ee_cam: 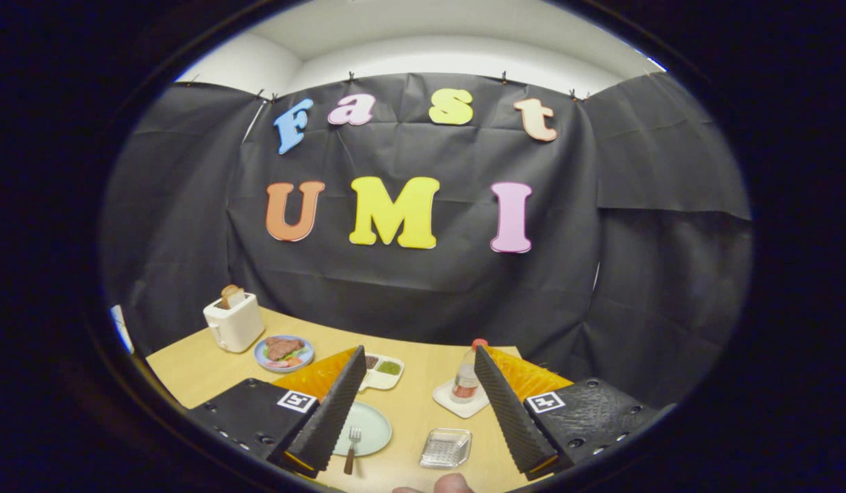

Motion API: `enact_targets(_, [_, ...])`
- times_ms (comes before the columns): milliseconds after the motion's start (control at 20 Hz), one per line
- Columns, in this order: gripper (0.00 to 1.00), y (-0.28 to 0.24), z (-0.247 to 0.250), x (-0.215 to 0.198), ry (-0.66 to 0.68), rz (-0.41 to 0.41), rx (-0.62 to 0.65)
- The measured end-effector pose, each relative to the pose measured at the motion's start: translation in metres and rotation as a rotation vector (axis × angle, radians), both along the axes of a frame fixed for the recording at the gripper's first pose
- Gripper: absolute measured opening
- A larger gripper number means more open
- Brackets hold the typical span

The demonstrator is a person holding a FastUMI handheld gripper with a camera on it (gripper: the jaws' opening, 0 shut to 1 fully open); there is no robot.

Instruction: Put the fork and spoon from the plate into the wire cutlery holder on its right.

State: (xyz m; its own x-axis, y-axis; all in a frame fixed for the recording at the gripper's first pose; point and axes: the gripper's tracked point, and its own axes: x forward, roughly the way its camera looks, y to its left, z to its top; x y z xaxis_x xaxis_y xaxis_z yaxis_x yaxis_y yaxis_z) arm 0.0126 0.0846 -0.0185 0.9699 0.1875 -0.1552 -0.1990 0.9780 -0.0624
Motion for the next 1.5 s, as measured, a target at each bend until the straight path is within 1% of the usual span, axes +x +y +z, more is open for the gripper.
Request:
enact_targets(150, [0.95, 0.020, -0.030, 0.001, 0.109, 0.050, -0.045])
enact_targets(300, [0.95, 0.037, -0.068, -0.001, 0.246, 0.091, -0.082])
enact_targets(550, [0.95, 0.061, -0.150, -0.010, 0.542, 0.143, -0.152])
enact_targets(750, [0.96, 0.069, -0.210, -0.022, 0.796, 0.146, -0.185])
enact_targets(850, [0.96, 0.075, -0.233, -0.028, 0.895, 0.139, -0.187])
enact_targets(1100, [0.95, 0.078, -0.278, -0.025, 1.017, 0.104, -0.246])
enact_targets(1350, [0.68, 0.080, -0.316, -0.033, 1.164, 0.080, -0.234])
enact_targets(1400, [0.57, 0.081, -0.319, -0.035, 1.182, 0.089, -0.229])
enact_targets(1500, [0.34, 0.080, -0.326, -0.036, 1.201, 0.079, -0.243])
